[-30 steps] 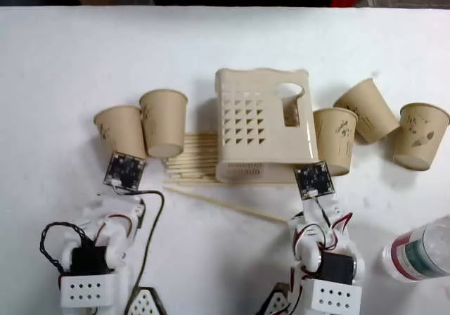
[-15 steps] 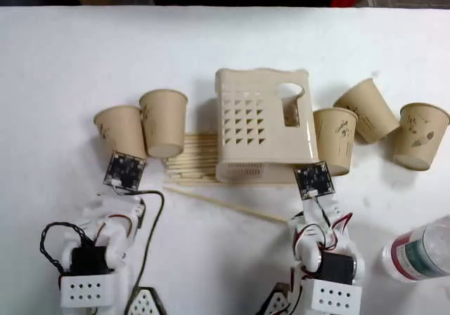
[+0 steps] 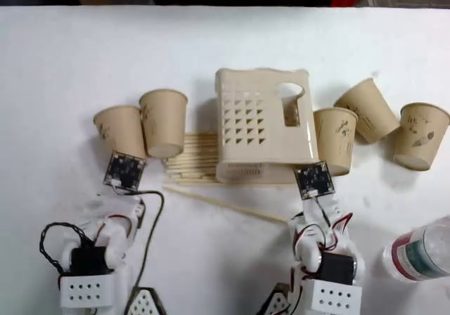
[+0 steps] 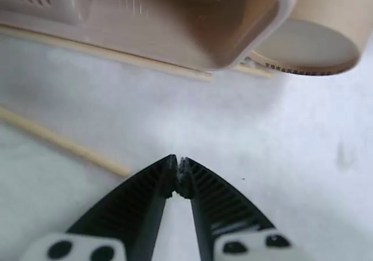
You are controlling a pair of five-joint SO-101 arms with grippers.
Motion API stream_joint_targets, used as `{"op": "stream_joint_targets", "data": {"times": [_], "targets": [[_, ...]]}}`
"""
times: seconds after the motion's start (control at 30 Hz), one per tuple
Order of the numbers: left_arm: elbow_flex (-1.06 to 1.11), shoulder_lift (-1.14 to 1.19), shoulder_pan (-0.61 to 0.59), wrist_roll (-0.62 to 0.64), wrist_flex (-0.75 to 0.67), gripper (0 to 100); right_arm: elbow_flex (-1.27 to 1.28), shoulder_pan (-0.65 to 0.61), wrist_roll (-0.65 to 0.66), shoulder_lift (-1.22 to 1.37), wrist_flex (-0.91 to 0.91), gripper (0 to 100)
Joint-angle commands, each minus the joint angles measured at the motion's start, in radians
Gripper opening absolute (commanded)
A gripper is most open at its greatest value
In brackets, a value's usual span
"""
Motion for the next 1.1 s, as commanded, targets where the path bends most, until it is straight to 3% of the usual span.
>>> {"op": "stream_joint_targets", "data": {"times": [0.0,0.6,0.8,0.97,1.07], "targets": [[0.000,-0.007,0.010,0.011,0.003,14,0.005,-0.012,-0.003,-0.008,-0.016,2.1],[0.000,-0.007,0.012,0.011,0.003,14,0.005,-0.007,-0.003,-0.008,0.002,2.1],[0.000,-0.007,0.012,0.011,0.003,14,0.003,-0.013,0.003,-0.008,-0.157,2.2],[0.000,-0.007,0.012,0.011,0.003,14,-0.114,0.054,0.218,-0.008,-0.185,2.2],[0.000,-0.007,0.012,0.011,0.003,14,-0.224,0.087,0.213,-0.005,-0.140,2.2]]}}
